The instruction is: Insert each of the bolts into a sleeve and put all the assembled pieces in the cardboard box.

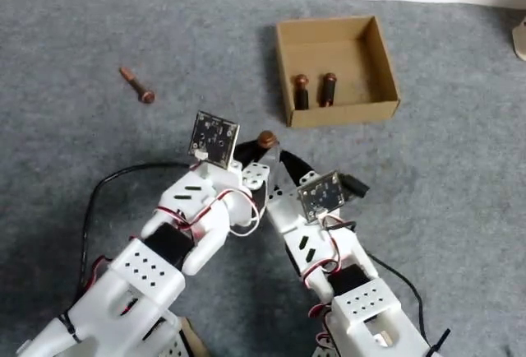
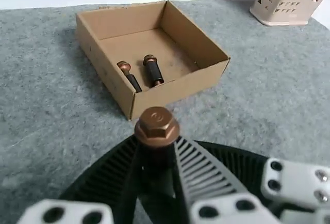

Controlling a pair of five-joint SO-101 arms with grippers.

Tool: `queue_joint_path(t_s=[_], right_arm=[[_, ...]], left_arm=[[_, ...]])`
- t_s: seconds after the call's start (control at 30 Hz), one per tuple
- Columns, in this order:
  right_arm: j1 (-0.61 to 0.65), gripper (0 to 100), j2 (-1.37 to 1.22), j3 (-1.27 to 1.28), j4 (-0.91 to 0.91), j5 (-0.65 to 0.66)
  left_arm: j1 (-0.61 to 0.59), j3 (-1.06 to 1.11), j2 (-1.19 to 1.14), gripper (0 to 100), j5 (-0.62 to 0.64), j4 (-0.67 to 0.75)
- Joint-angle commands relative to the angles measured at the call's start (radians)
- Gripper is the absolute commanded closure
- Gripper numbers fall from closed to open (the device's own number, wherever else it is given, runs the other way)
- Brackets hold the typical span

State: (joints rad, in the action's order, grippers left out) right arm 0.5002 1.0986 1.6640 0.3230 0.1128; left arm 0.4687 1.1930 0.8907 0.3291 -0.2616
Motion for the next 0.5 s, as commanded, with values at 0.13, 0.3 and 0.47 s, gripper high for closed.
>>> queue_joint_path(t_s=[0.13,0.3,0.47], right_arm=[[0.001,99.3,0.025,0.09,0.038,0.0],[-0.013,99.3,0.021,0.104,0.028,0.0],[-0.065,99.3,0.021,0.102,-0.039,0.0]], left_arm=[[-0.022,0.022,0.002,72,-0.002,-0.109],[-0.025,-0.041,0.004,72,0.087,-0.269],[-0.027,-0.091,0.004,72,0.169,-0.354]])
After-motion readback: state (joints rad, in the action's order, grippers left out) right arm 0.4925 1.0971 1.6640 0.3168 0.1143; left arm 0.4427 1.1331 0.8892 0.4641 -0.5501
